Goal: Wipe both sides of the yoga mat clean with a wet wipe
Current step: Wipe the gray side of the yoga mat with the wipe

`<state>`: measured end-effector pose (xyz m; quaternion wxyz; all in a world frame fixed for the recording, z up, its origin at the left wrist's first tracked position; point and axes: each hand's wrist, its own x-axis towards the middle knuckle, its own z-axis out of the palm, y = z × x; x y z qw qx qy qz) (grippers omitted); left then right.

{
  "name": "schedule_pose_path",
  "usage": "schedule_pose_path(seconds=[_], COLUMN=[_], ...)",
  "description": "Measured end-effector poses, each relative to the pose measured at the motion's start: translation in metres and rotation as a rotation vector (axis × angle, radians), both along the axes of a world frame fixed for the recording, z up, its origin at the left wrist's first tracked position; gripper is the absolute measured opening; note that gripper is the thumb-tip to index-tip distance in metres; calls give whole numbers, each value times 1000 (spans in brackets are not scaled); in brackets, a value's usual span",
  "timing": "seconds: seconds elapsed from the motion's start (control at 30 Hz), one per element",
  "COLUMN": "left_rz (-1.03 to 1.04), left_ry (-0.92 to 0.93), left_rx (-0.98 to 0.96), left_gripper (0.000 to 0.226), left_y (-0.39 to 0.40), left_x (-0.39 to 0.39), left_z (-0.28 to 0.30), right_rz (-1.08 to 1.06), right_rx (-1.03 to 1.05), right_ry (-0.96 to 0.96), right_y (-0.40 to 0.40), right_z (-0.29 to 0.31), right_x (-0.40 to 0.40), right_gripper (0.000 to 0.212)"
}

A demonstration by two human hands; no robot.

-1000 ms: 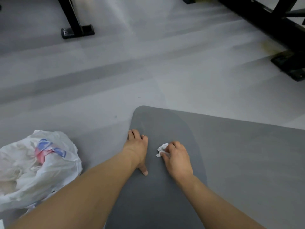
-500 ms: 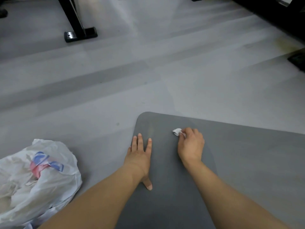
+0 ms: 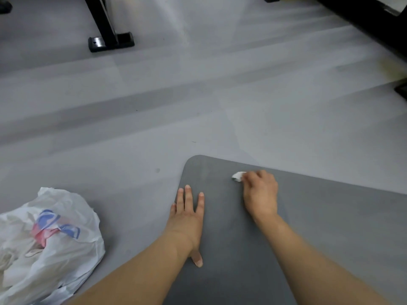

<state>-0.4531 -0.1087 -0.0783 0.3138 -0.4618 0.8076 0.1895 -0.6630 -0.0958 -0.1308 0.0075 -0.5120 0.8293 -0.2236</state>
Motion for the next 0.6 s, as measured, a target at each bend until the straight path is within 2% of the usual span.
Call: schedule_pose_path(seconds=[0.07,0.13,0.23,0.3,0.43,0.5,0.6], left_rz=[3,-1,-1,-1,1,-1,1], left_ry=[-14,-20,-1,-2,3,-3,-6], left_rx=[2,0,6,15,4,-2,-1], left_gripper=[169,169,169,169,169,169,170], left_y=[1,1,0,0,0,1,1], left_x=[-2,-1,2,2,1,0,-1], left_z=[0,0,0,1,2,1,1], right_rz=[-153,-150,70,198,300,213,-58], right_rx=[-21,-53,-18,44,10,-21,-15], right_ry=[-75,-130,-218,-224,-25,67,41], right_y=[-1,-23,-68,-88,-73,-50,-26], right_z=[0,-2,0,4,3,-2,-4], right_x=[3,34,88,106,65,23,-13], right_gripper=[3,3,14,13,12,5,8])
